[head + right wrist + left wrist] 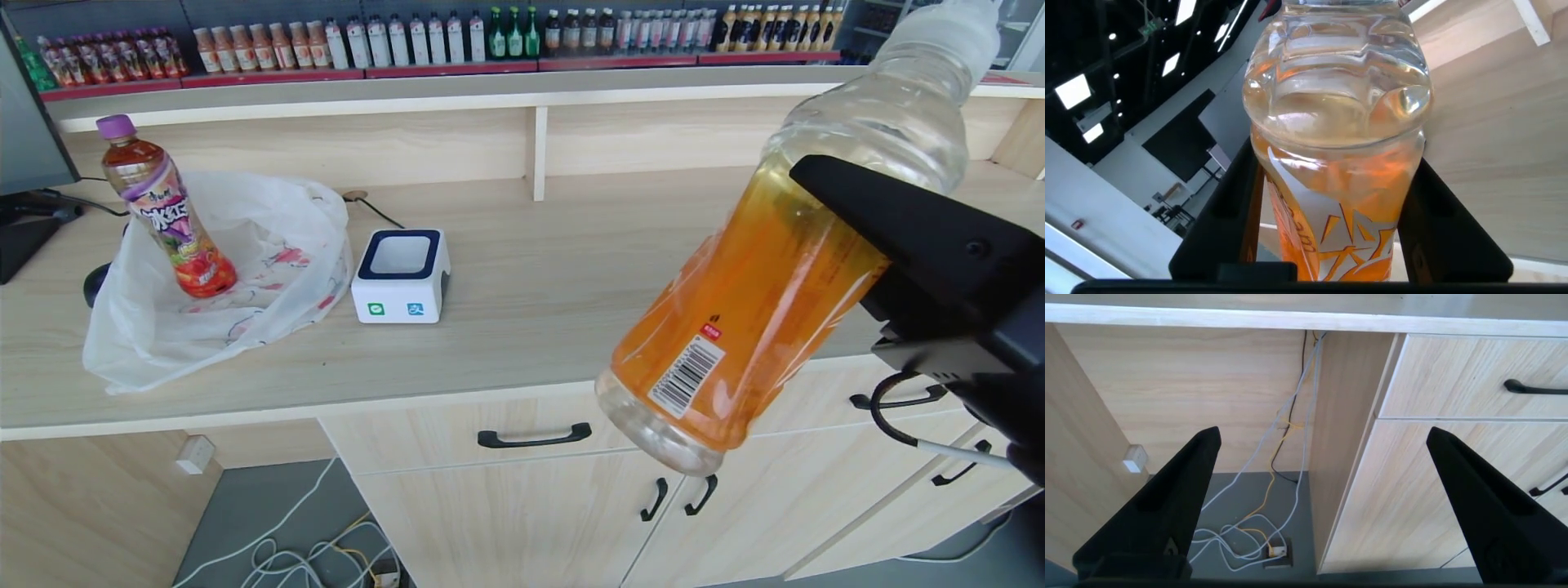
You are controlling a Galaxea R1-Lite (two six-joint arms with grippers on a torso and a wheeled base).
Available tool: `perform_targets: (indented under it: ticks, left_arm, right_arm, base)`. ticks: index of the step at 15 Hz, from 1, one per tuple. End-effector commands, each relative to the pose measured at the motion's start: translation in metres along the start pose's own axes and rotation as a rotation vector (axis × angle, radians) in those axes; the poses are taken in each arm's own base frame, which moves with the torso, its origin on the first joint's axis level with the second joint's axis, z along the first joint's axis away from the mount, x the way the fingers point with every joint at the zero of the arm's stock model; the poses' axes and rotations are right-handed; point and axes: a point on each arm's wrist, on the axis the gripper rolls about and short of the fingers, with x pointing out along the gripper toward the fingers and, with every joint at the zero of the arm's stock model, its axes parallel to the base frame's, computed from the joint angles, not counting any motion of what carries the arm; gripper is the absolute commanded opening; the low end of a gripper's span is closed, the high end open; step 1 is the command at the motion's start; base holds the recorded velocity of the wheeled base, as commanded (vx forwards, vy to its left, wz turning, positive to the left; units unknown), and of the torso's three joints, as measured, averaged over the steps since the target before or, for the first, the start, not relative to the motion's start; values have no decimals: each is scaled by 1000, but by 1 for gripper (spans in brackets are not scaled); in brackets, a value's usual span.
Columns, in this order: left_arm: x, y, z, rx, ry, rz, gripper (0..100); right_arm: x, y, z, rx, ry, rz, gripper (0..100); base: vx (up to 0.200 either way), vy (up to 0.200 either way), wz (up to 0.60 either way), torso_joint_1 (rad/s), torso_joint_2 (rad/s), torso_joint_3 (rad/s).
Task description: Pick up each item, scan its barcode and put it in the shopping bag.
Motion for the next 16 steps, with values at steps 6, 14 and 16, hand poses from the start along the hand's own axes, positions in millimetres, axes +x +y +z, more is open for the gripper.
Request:
perform_targets:
  ticks: [6, 14, 16]
  left_arm:
    - [0, 0, 0, 0, -1, 2, 100]
    - [0, 0, 0, 0, -1, 0, 100]
    - [0, 0, 0, 0, -1, 0, 100]
  right_arm:
    - [7, -1, -4, -15, 9, 1, 0]
    - [-3, -9, -15, -131, 62, -10, 0]
    - [-3, -8, -15, -205, 61, -7, 0]
  base:
    - [0, 0, 0, 0, 0, 0]
    - [0, 0, 0, 0, 0, 0]
    - [0, 0, 0, 0, 0, 0]
